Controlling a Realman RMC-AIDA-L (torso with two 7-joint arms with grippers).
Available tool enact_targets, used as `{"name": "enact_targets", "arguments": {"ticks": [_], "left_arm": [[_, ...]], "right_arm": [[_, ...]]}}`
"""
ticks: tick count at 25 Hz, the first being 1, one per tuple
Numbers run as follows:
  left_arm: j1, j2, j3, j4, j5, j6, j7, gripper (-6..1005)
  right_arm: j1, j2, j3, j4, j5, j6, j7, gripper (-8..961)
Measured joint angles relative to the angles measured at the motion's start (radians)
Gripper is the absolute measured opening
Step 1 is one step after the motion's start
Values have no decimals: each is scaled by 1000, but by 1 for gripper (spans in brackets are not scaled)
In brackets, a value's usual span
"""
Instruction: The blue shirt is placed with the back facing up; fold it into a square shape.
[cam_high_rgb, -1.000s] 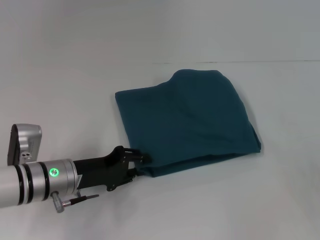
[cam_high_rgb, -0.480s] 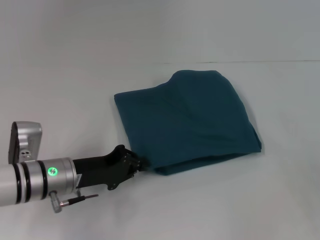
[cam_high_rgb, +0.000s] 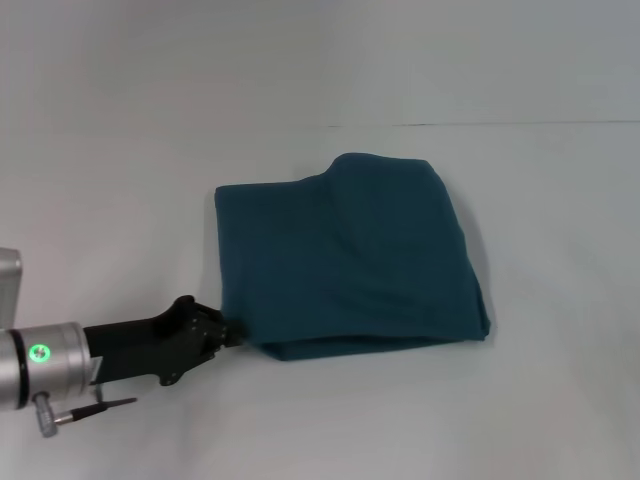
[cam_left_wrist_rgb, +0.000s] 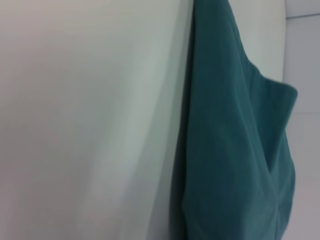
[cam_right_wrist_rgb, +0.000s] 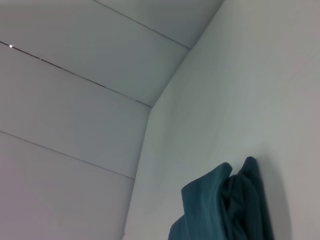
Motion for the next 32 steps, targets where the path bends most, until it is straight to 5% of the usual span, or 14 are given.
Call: {"name": "enact_targets", "arguments": {"ticks": [7,18,23,29,32], "left_arm": [[2,21,-99,3,93,27,21,40],[-3,27,-114,34,150,56,111,46],[34,44,-157,107,151,82,119,134],[69,50,-314,201,90,195,196,239],[44,48,-307,201,67,240,260,434]], "right_arm": [[-5,3,1,11,-1,6,-1,824],[-7,9,1,11,-2,0,0,825],[-7,8,0,11,-2,0,1,824],[-5,5,-2,10,-3,9,-1,824],[-2,5,-10,8,-6,23,-1,824]]}}
